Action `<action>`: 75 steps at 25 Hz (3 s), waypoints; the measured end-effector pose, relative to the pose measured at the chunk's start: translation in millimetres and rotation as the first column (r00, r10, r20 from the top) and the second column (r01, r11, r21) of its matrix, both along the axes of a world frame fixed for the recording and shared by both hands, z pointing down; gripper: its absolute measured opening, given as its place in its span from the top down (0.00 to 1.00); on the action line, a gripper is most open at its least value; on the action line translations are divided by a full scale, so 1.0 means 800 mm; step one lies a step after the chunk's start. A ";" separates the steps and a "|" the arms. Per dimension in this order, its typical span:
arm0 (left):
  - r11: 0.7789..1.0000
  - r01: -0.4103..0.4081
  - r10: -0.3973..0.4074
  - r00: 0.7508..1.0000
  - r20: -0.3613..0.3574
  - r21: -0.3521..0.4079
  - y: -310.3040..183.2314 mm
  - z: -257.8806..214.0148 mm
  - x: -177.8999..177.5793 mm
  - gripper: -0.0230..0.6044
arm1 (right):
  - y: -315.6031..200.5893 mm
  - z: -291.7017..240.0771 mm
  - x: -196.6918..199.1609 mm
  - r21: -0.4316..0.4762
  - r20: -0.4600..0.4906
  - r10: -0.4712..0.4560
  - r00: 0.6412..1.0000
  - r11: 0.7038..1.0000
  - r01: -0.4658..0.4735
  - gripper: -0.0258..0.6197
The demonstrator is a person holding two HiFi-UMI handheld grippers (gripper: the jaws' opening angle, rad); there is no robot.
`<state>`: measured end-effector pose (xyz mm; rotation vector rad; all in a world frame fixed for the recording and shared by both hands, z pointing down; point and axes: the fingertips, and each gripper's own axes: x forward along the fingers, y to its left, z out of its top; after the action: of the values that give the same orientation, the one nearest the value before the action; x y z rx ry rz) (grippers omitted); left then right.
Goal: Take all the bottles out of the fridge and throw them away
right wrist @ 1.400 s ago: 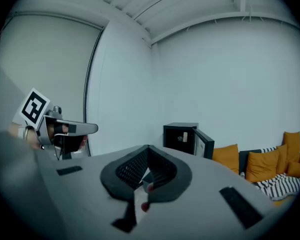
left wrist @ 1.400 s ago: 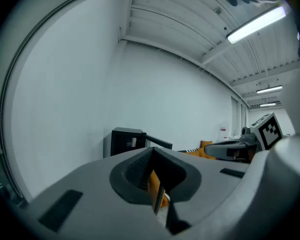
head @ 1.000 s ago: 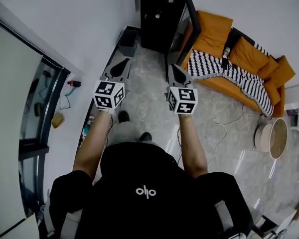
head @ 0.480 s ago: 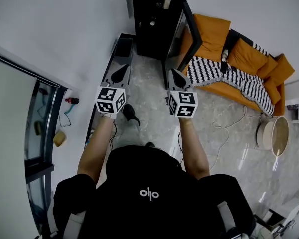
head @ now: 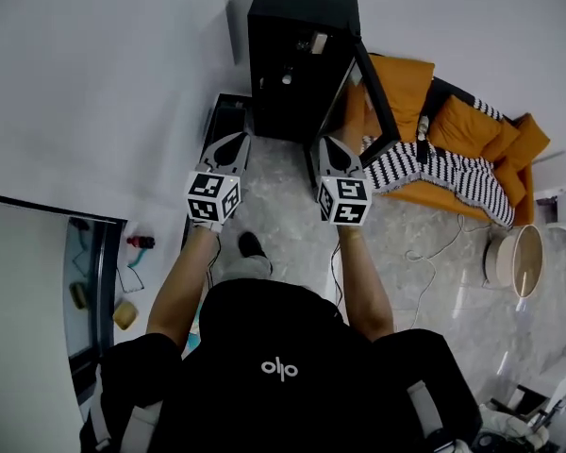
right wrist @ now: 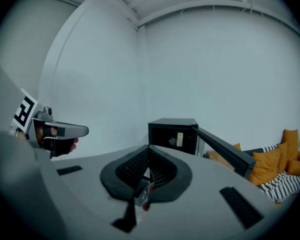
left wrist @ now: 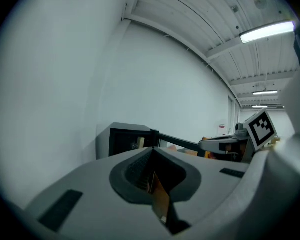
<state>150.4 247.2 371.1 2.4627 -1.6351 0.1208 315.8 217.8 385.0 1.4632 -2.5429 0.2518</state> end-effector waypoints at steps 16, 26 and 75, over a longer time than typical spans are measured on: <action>0.997 -0.066 0.065 0.997 -0.034 -0.038 -0.143 0.027 -0.063 0.96 | -0.136 0.034 -0.052 -0.037 -0.014 0.095 0.995 0.995 -0.095 0.96; 0.992 -0.119 0.119 0.993 -0.010 -0.045 -0.258 0.044 -0.060 0.96 | -0.269 0.059 -0.059 -0.028 -0.029 0.103 0.994 0.994 -0.104 0.96; 0.979 -0.144 0.151 0.988 0.039 -0.143 -0.514 0.105 -0.033 0.96 | -0.589 0.205 -0.025 -0.158 -0.153 0.272 0.950 0.942 -0.295 0.67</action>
<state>123.8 -164.0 455.3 2.4889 -1.4082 0.3086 295.6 -253.7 549.2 1.7106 -2.1425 0.4031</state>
